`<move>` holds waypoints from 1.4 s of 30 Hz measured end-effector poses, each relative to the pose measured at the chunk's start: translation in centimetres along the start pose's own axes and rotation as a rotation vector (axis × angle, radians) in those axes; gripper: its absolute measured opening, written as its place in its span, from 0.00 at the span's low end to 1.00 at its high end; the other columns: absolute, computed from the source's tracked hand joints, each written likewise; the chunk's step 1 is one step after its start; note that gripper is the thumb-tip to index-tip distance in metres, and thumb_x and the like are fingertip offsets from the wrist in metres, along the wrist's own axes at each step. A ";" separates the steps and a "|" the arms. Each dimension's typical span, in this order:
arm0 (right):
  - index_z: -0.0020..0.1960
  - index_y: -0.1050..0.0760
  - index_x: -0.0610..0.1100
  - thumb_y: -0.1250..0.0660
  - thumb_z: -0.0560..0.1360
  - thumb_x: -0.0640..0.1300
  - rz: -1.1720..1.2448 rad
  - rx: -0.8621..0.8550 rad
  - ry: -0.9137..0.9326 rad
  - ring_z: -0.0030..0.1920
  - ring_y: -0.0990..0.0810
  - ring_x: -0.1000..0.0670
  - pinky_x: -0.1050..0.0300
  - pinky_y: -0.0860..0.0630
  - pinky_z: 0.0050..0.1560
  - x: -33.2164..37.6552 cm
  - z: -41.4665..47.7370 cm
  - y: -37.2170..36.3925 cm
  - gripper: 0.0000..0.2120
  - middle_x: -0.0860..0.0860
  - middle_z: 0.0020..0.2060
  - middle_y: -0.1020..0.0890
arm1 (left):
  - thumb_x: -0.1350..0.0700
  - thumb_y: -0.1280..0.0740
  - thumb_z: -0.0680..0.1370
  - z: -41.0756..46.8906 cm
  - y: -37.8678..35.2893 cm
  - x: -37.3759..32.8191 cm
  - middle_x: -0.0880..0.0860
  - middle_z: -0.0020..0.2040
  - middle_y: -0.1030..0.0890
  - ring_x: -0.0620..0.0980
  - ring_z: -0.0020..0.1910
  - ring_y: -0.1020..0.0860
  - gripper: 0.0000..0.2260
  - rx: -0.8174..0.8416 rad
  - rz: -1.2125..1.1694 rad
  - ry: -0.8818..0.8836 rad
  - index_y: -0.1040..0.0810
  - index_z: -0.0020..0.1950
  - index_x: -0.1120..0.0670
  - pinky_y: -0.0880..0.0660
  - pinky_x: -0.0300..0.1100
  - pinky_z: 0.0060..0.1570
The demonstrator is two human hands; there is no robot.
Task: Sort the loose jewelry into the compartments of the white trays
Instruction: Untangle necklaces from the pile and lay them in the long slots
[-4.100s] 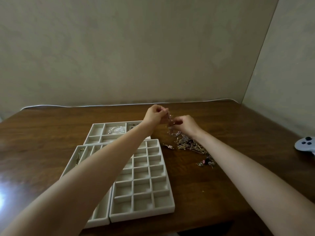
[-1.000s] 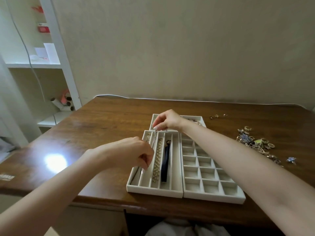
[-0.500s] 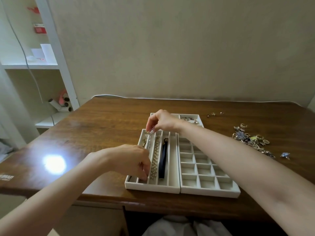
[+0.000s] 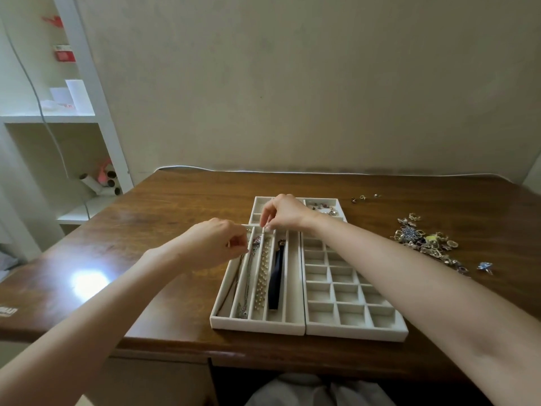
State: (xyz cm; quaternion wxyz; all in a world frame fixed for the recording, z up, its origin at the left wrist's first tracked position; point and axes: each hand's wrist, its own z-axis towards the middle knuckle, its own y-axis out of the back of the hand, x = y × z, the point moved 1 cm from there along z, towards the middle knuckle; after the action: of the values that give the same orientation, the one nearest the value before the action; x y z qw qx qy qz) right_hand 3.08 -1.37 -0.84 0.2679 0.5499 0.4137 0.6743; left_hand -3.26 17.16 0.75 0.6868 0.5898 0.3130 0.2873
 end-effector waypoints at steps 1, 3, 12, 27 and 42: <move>0.42 0.18 0.45 0.26 0.68 0.38 -0.036 0.004 -0.029 0.42 0.20 0.55 0.56 0.21 0.48 -0.2 0.0 -0.2 0.05 0.53 0.38 0.18 | 0.51 0.37 0.77 0.2 -0.2 0.0 0.44 0.41 0.26 0.46 0.41 0.27 0.04 -0.010 0.009 0.010 0.24 0.46 0.49 0.27 0.41 0.43; 0.42 0.17 0.47 0.24 0.67 0.43 -0.094 -0.015 -0.066 0.44 0.18 0.53 0.54 0.21 0.49 -0.5 0.0 -0.8 0.05 0.52 0.40 0.16 | 0.50 0.37 0.78 0.7 -0.9 0.1 0.45 0.44 0.29 0.45 0.44 0.29 0.07 -0.027 0.021 0.036 0.23 0.53 0.49 0.29 0.38 0.44; 0.42 0.15 0.46 0.25 0.68 0.42 -0.068 -0.065 -0.153 0.46 0.18 0.51 0.53 0.21 0.51 -0.5 0.2 -1.6 0.03 0.51 0.42 0.15 | 0.51 0.48 0.82 3.3 -3.8 0.1 0.55 0.67 0.38 0.56 0.66 0.40 0.17 0.101 0.203 0.101 0.31 0.69 0.47 0.36 0.48 0.63; 0.40 0.18 0.48 0.30 0.68 0.43 -0.015 -0.096 -0.104 0.43 0.19 0.52 0.54 0.22 0.47 -0.5 -0.6 -1.6 0.03 0.53 0.39 0.17 | 0.51 0.48 0.81 3.5 -4.0 0.3 0.54 0.69 0.40 0.56 0.67 0.42 0.17 0.104 0.191 0.090 0.30 0.68 0.45 0.40 0.48 0.65; 0.50 0.19 0.48 0.34 0.74 0.42 -0.058 -0.217 0.045 0.42 0.23 0.52 0.57 0.27 0.44 -0.6 -1.3 -0.3 0.08 0.53 0.38 0.21 | 0.55 0.45 0.80 4.0 -3.5 1.4 0.53 0.65 0.34 0.55 0.62 0.37 0.16 -0.084 0.058 0.157 0.31 0.68 0.52 0.37 0.45 0.62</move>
State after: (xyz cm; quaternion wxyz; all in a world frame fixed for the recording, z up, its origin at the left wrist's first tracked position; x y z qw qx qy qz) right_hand 1.98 -2.03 -1.43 0.3358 0.4901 0.3597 0.7195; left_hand 0.81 15.19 -2.44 0.6758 0.5449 0.3363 0.3650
